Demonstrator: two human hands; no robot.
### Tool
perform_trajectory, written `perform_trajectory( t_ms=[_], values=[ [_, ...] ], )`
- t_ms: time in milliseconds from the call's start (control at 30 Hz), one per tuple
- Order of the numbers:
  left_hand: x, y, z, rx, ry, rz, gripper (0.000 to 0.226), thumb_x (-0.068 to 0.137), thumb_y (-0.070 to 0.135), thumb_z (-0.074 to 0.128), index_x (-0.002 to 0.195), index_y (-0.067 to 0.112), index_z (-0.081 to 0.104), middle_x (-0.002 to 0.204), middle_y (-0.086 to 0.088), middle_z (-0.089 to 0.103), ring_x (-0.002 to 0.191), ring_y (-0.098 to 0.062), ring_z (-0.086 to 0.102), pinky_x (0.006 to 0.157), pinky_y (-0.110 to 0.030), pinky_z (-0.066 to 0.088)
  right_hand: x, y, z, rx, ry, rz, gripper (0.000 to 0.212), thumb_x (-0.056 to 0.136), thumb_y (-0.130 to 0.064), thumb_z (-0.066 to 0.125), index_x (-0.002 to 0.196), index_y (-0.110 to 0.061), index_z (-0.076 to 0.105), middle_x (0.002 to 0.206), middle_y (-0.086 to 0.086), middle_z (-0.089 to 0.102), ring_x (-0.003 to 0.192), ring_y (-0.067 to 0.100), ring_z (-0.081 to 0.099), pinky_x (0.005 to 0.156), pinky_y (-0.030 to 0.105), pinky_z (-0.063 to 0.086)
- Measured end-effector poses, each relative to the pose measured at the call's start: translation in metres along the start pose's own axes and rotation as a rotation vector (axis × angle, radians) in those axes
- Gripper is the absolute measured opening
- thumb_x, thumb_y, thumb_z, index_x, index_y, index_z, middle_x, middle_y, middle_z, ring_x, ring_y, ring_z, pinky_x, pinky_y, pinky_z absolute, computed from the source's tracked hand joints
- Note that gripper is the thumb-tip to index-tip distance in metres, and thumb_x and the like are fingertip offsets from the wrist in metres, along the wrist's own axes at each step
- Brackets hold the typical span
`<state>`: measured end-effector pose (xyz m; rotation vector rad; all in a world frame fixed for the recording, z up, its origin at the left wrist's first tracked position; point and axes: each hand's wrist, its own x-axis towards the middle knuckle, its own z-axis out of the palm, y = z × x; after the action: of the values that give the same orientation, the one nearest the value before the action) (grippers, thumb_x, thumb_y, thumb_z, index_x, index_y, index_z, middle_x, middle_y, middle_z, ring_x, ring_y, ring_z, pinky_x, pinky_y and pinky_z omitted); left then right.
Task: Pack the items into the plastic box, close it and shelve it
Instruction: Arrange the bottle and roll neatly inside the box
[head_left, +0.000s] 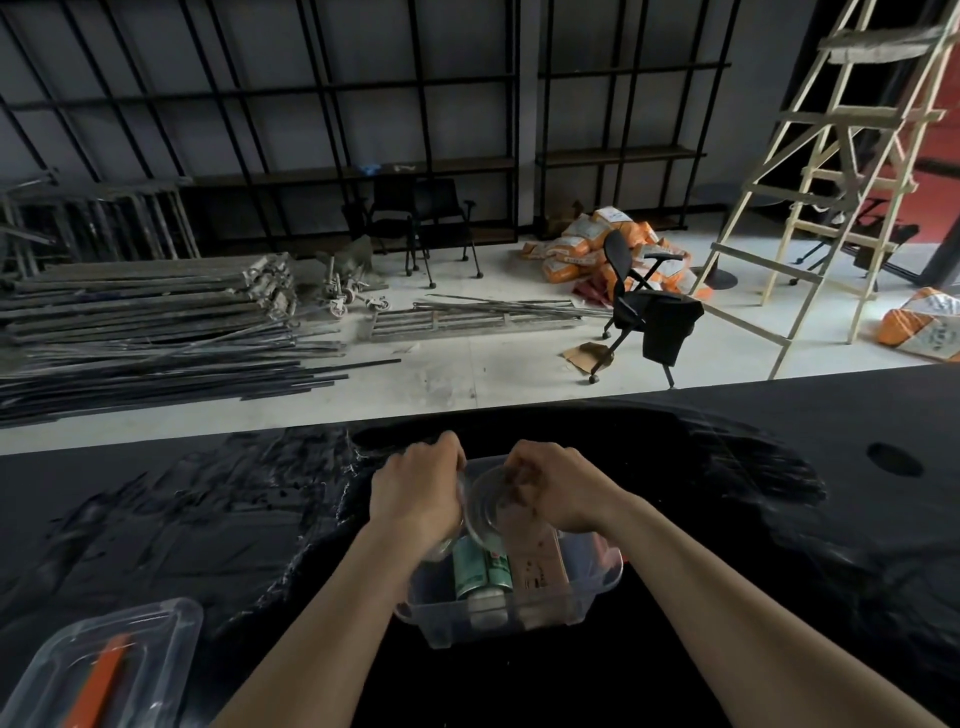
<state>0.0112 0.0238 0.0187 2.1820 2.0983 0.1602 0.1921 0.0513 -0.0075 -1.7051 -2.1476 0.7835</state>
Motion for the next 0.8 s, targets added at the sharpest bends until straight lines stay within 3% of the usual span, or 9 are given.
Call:
perform_trajectory(
  t_ms=[67,133,267,333,500,567,667,800],
  values=[
    [0.003,-0.007,-0.002,-0.085,-0.009,-0.025,0.040,0.090,0.006,0.066,0.121,0.031,0.058,0.109,0.002,0.072,0.101,-0.026,0.069,0.075,-0.038,0.051,0.000,0.000,0.000,0.065,0.000,-0.019,0.021,0.090,-0.014,0.063,0.104,-0.029,0.066,0.088,-0.007,0.065,0.081,0.014,0.063,0.061,0.016,0.043],
    [0.006,-0.016,0.000,-0.184,-0.015,-0.037,0.039,0.088,0.009,0.068,0.115,0.036,0.061,0.105,0.009,0.074,0.098,-0.020,0.071,0.077,-0.037,0.056,0.000,0.000,0.001,0.125,0.017,-0.016,0.019,0.089,-0.015,0.067,0.095,-0.033,0.064,0.085,-0.010,0.065,0.074,0.007,0.061,0.060,0.014,0.043],
    [0.014,-0.029,0.002,-0.490,-0.083,-0.003,0.034,0.089,0.007,0.073,0.104,0.036,0.064,0.098,0.015,0.072,0.094,-0.010,0.071,0.078,-0.029,0.057,0.002,0.000,0.006,0.198,0.091,0.005,0.023,0.085,-0.013,0.071,0.088,-0.035,0.064,0.085,-0.010,0.070,0.075,0.007,0.067,0.067,0.026,0.057],
    [0.014,-0.030,0.001,-0.645,-0.089,0.019,0.029,0.090,0.005,0.075,0.107,0.027,0.068,0.100,0.009,0.074,0.094,-0.010,0.072,0.080,-0.028,0.058,0.003,-0.001,0.008,0.209,0.086,0.004,0.023,0.086,-0.013,0.071,0.092,-0.033,0.063,0.084,-0.013,0.069,0.079,0.007,0.066,0.072,0.026,0.056],
    [0.009,-0.023,0.004,-0.955,-0.142,-0.051,0.016,0.099,0.009,0.067,0.114,0.014,0.070,0.101,-0.001,0.074,0.100,-0.016,0.070,0.074,-0.015,0.053,0.001,-0.002,0.009,0.287,0.029,0.045,0.025,0.085,-0.030,0.073,0.107,-0.031,0.062,0.099,-0.004,0.072,0.095,0.021,0.068,0.084,0.045,0.058],
    [0.008,-0.020,0.008,-0.989,-0.122,-0.091,0.015,0.105,0.020,0.059,0.115,0.015,0.069,0.105,0.001,0.072,0.106,-0.017,0.068,0.085,-0.024,0.054,-0.001,-0.004,0.009,0.328,0.028,0.051,0.027,0.083,-0.033,0.068,0.109,-0.035,0.062,0.102,-0.004,0.070,0.095,0.021,0.068,0.082,0.049,0.060],
    [0.003,-0.016,0.015,-0.924,-0.103,-0.071,0.030,0.106,0.038,0.053,0.126,0.018,0.062,0.112,0.004,0.067,0.108,-0.013,0.064,0.100,-0.038,0.051,-0.001,-0.010,0.008,0.317,0.018,0.066,0.027,0.089,-0.025,0.061,0.116,-0.030,0.063,0.104,-0.001,0.068,0.094,0.020,0.068,0.076,0.044,0.062],
    [-0.004,-0.015,0.022,-0.748,-0.118,0.080,0.049,0.099,0.019,0.065,0.141,0.028,0.042,0.122,0.005,0.066,0.111,-0.014,0.066,0.096,-0.035,0.055,-0.001,-0.022,0.009,0.277,-0.014,0.038,0.017,0.096,-0.027,0.055,0.110,-0.019,0.060,0.098,0.005,0.069,0.093,0.023,0.069,0.075,0.040,0.057]
  ],
)
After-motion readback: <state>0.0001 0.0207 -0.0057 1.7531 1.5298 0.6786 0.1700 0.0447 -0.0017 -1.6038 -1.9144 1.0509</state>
